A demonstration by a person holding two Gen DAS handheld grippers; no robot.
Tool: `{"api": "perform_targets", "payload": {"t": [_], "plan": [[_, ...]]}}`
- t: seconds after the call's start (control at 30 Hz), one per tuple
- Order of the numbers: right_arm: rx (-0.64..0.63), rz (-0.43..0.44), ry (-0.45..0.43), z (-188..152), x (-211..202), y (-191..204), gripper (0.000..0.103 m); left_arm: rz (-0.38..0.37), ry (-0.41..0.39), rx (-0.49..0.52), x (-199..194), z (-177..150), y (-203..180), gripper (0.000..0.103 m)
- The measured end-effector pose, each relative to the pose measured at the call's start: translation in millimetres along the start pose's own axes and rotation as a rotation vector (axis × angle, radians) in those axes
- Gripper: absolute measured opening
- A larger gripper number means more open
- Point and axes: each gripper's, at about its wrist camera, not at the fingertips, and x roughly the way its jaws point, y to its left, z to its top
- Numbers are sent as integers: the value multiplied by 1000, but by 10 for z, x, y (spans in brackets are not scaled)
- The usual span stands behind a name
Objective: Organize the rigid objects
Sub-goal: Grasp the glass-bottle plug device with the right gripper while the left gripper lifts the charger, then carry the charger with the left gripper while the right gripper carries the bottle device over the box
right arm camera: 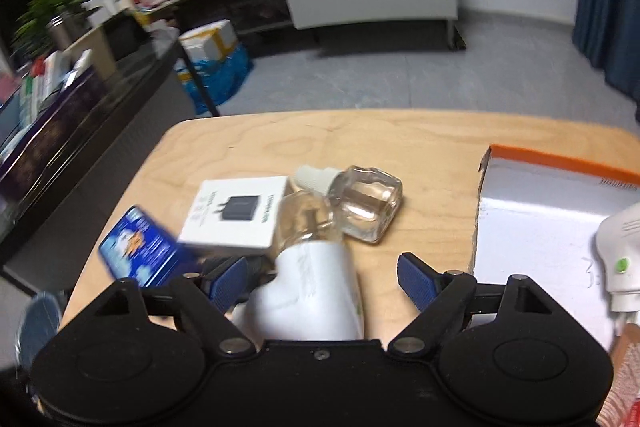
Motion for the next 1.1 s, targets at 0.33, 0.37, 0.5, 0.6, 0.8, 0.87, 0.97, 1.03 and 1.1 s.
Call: {"api": "perform_targets", "payload": {"t": [0.33,0.37,0.5,0.6,0.8,0.87,0.97,1.03,1.1], "plan": [[-71,-53,17,-127,10,82,60,-9,5,-13,39,-2,23,53],[-87,-59,0,-167,-33,93,56,-10,5,-12,33,-4,18,53],[-93,-60,-56,-251,-263,78,49,-9,-5,-13,-9,-1,-6,53],[-103,-53,-105,-303,-482,78,48,-18,-20,-5,-56,7,-65,53],[-76,-57,-208,-421,-989,-20,48,-45,-55,32,-186,46,-280,53],[-73,-62,-241,-458,-1176,-59,48,-60,-64,50,-231,59,-373,53],[-64,-79,-286,-524,-1458,-151,48,-86,-77,89,-305,75,-568,53],[-49,-102,-311,-583,-1645,-244,48,-108,-88,122,-354,78,-724,53],[-33,-132,-333,-660,-1829,-346,48,-132,-93,151,-380,70,-896,53]]}}
